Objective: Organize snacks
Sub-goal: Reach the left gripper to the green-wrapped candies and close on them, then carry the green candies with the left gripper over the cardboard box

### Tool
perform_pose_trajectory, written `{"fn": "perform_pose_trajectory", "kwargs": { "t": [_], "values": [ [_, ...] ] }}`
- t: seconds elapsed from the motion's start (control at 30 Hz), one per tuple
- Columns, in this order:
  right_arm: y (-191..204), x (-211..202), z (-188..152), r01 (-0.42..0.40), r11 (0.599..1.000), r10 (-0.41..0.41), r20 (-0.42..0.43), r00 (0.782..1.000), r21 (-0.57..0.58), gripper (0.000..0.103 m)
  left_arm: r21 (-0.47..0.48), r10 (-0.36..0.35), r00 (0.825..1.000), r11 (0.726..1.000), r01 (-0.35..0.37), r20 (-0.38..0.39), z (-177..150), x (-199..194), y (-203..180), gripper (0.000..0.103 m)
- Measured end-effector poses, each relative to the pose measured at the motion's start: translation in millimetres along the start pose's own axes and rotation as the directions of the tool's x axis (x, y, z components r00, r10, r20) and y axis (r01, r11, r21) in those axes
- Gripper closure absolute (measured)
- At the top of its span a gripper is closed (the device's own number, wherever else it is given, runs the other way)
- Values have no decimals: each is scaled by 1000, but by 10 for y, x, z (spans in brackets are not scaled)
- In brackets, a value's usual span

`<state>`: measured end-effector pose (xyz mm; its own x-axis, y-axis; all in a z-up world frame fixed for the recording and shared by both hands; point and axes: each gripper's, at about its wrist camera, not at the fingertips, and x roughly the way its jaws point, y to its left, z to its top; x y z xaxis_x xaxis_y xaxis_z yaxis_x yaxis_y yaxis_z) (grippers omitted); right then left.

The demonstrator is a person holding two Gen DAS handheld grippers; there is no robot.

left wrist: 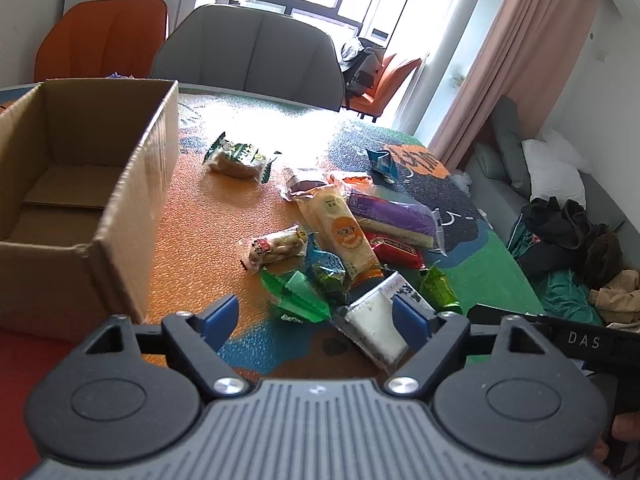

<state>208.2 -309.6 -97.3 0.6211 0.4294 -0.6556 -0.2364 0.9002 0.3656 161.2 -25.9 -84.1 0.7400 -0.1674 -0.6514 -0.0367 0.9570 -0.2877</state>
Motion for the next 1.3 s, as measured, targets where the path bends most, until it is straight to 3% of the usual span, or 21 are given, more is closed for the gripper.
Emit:
{"fn": "perform_pose_trajectory", "kwargs": {
  "t": [0.17,0.4,0.6,0.7,0.77,1.3],
  "values": [
    [-24,135,66,15,1000,-15,-5,1000,-2,26,-11,4,1000,1000,-4,-23,26,182,25,34],
    [-10,337,140,5,1000,-6,-32,999,-12,36,-39,-2,1000,999,1,-29,36,320,135,39],
    [32,490,165,11,999,-12,-42,999,-31,41,-55,-21,999,998,19,-38,7,409,197,50],
    [60,512,177,34,998,-36,-40,999,-62,55,-55,-21,999,998,20,-31,10,432,197,63],
    [64,521,178,31,997,-35,-45,998,-69,72,-64,-28,999,998,26,-29,17,440,208,67],
    [164,278,236,-1,998,2,16,1000,-60,75,-31,-52,998,998,53,42,104,122,110,69]
  ]
}}
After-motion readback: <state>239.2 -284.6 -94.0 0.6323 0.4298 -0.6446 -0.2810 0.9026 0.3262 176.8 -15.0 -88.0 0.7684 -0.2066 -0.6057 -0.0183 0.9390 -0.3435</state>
